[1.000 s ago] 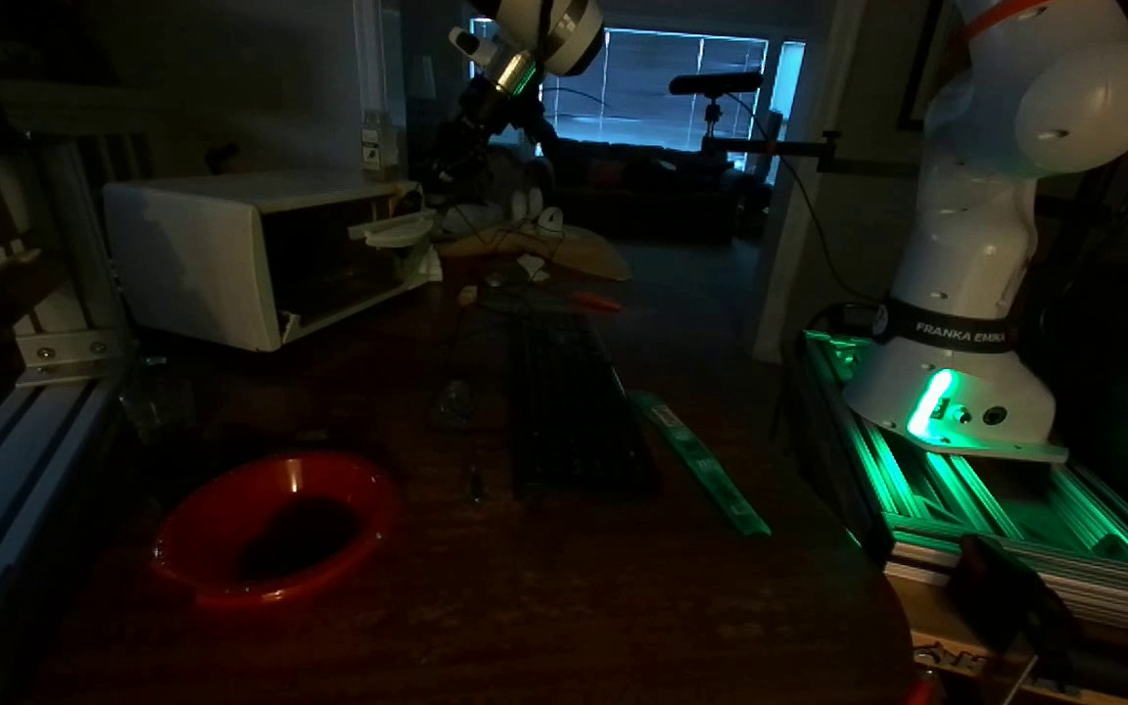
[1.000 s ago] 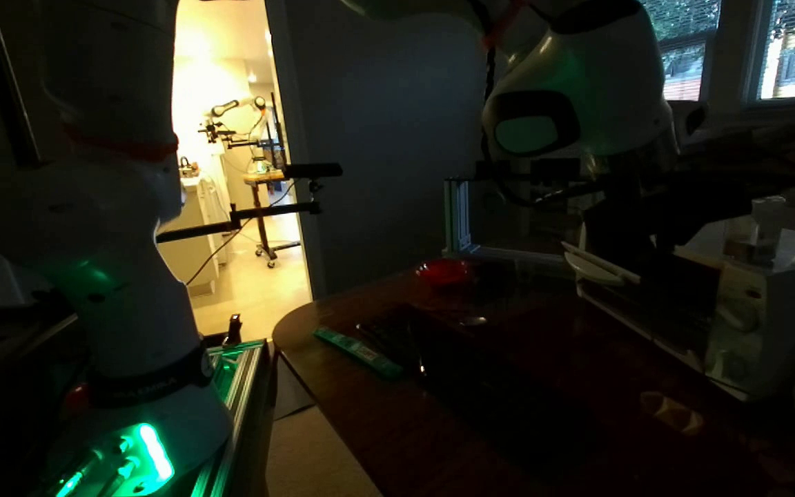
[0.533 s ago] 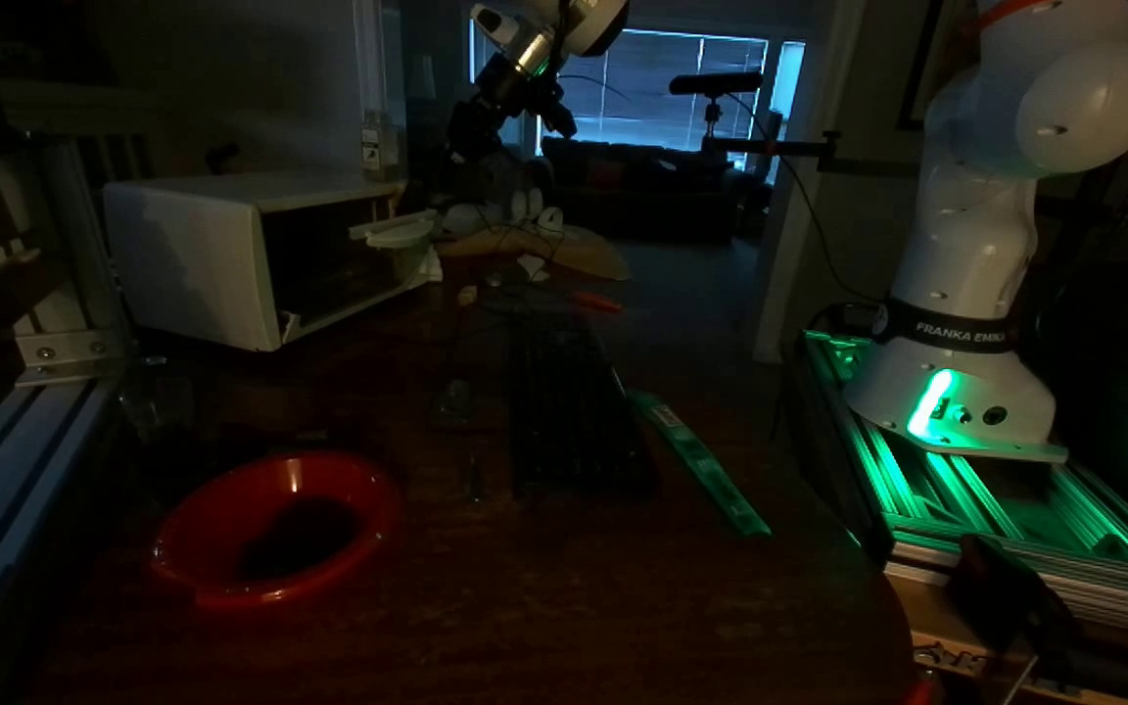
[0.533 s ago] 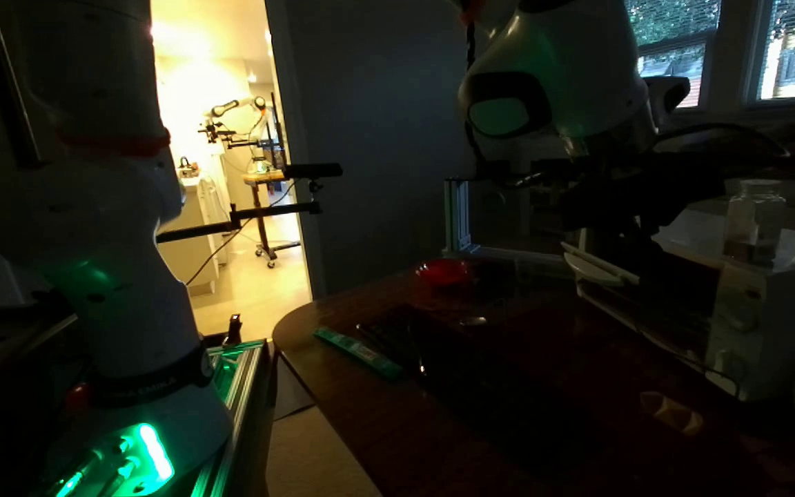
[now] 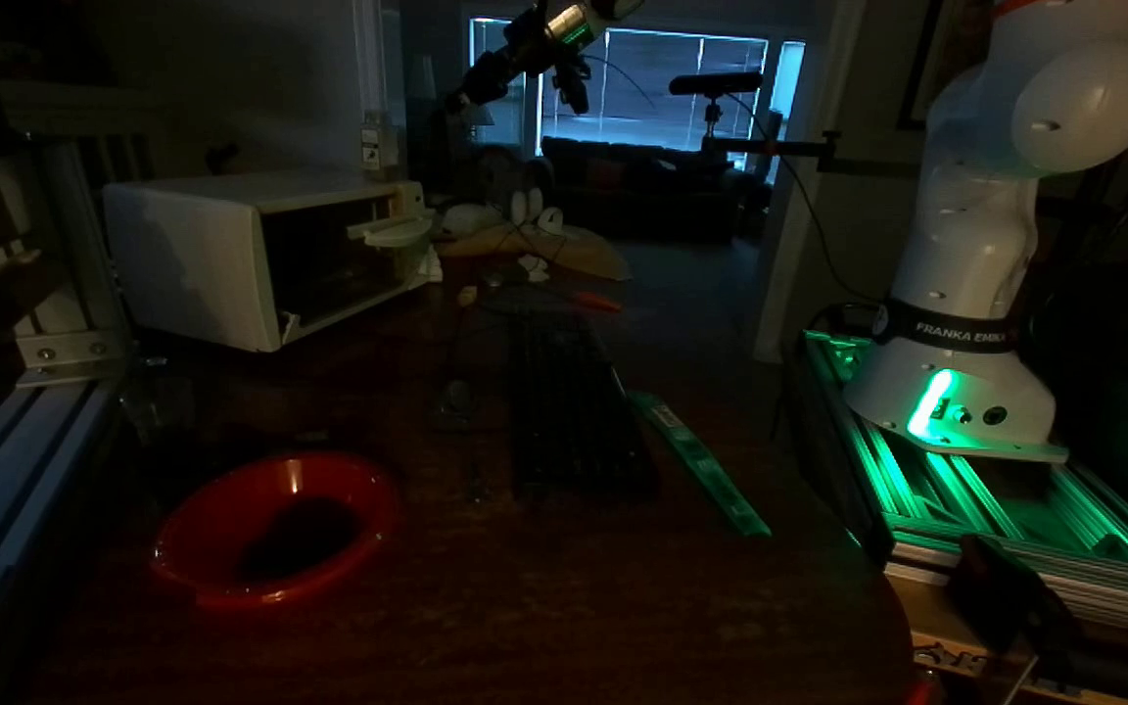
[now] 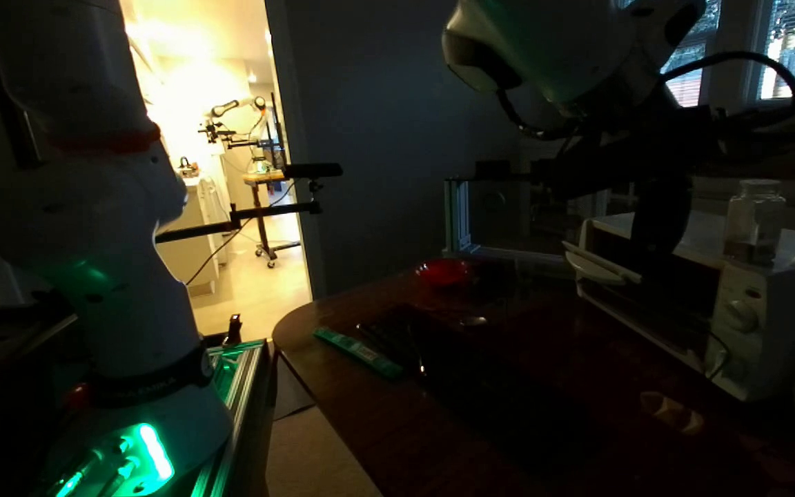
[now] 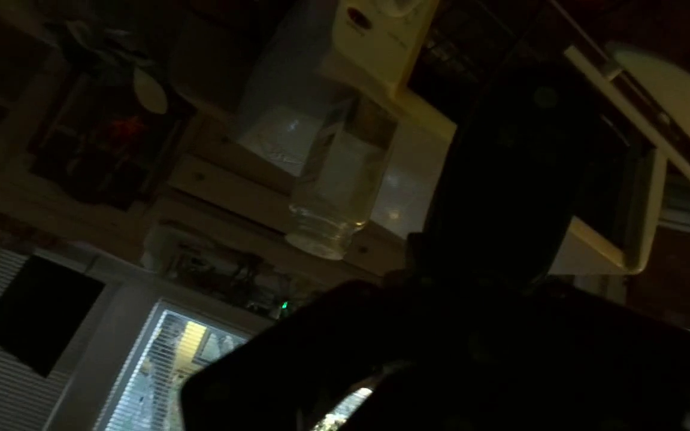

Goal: Move the mouse cable to the left and place the mouse on the right

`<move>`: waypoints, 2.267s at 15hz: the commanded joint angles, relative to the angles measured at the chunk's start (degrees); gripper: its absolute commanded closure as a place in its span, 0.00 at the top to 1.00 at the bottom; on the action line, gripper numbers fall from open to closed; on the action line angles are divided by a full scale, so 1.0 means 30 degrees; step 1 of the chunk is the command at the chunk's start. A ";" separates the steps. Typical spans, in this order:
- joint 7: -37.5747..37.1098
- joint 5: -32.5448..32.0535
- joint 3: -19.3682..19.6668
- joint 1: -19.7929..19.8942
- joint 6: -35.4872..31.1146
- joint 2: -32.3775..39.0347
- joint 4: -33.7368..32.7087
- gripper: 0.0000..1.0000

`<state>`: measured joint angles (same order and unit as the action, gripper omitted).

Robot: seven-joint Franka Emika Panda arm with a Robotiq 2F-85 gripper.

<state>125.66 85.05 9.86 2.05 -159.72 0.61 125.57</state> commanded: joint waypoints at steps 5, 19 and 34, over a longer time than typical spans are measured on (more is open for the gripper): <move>0.2031 0.4709 0.0888 0.0712 -0.1886 0.1624 -0.1326 0.01; -0.3727 0.3335 0.2011 0.1965 -0.2111 0.9732 -0.6448 0.01; -0.2538 1.0848 0.2514 0.1979 -0.5024 1.7762 -1.7109 0.01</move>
<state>111.12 106.39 16.63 7.94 -172.19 47.08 84.85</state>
